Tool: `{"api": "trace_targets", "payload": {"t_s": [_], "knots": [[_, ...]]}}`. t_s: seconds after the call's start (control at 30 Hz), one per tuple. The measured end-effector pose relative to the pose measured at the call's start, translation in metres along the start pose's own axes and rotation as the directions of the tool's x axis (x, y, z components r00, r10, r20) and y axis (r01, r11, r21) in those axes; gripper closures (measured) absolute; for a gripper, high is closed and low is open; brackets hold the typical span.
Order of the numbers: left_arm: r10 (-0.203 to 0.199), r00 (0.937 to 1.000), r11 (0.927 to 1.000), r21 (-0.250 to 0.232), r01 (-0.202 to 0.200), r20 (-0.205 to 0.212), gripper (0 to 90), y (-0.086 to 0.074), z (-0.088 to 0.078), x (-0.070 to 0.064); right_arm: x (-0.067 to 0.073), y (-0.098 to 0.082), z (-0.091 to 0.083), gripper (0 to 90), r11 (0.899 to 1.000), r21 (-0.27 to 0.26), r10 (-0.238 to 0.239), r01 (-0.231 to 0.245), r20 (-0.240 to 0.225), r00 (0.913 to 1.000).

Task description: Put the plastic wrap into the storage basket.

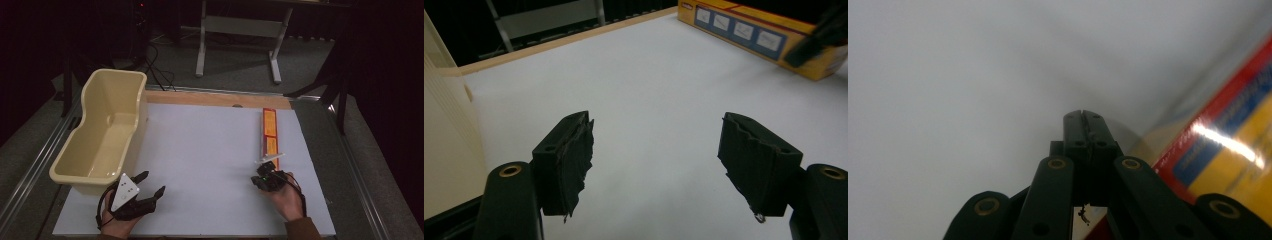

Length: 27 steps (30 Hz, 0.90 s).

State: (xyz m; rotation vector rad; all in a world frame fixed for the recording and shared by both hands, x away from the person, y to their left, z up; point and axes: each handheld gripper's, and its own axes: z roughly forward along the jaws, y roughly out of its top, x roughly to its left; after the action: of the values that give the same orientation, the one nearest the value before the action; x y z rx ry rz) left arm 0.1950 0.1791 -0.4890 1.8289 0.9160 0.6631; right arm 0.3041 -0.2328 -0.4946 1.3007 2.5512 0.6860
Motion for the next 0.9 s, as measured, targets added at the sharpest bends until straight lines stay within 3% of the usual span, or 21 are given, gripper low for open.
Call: {"api": "trace_targets", "payload": {"t_s": [0.07,0.2,0.33,0.4,0.47,0.5,0.53,0.63,0.73,0.9], "knots": [[0.000,1.0000,1.0000,0.001,0.000,-0.001,29.7,0.000,0.000,0.000,-0.010,-0.014,-0.010,90.0,0.999,-0.014,0.040,-0.039,0.006,0.9992],[0.000,1.0000,1.0000,0.002,0.000,-0.001,29.7,0.000,0.001,-0.001,-0.030,-0.034,-0.026,90.0,0.996,-0.022,0.091,-0.090,0.063,0.9938],[0.000,1.0000,1.0000,0.001,0.000,0.000,29.8,0.000,0.001,-0.001,-0.050,-0.042,-0.034,90.0,0.989,-0.006,0.147,-0.147,0.107,0.9833],[-0.001,1.0000,1.0000,0.000,0.001,-0.001,29.7,0.000,0.001,0.000,-0.058,-0.045,-0.035,89.9,0.986,0.000,0.168,-0.169,0.105,0.9802],[-0.003,1.0000,1.0000,0.003,0.003,0.001,29.7,-0.001,0.001,0.000,-0.062,-0.047,-0.037,84.9,0.987,-0.018,0.162,-0.161,0.036,0.9861],[-0.002,1.0000,1.0000,0.004,0.002,0.002,29.7,-0.001,0.002,0.000,-0.063,-0.047,-0.039,79.9,0.986,-0.047,0.159,-0.159,-0.022,0.9871],[-0.002,1.0000,1.0000,0.004,0.002,0.003,29.7,-0.001,0.002,0.000,-0.063,-0.045,-0.042,76.2,0.988,-0.077,0.134,-0.137,-0.043,0.9900],[0.004,1.0000,1.0000,0.007,-0.004,0.004,29.7,0.000,0.003,-0.001,-0.063,-0.033,-0.048,62.9,0.986,-0.140,0.089,-0.092,-0.030,0.9956],[0.002,1.0000,1.0000,0.005,-0.002,0.005,29.7,0.000,0.003,-0.002,-0.069,-0.016,-0.052,51.6,0.980,-0.191,0.064,-0.058,0.023,0.9977],[0.001,1.0000,1.0000,0.004,-0.001,0.007,29.6,0.000,0.003,-0.001,-0.088,0.017,-0.046,38.4,0.977,-0.209,0.055,-0.031,0.110,0.9925]]}}
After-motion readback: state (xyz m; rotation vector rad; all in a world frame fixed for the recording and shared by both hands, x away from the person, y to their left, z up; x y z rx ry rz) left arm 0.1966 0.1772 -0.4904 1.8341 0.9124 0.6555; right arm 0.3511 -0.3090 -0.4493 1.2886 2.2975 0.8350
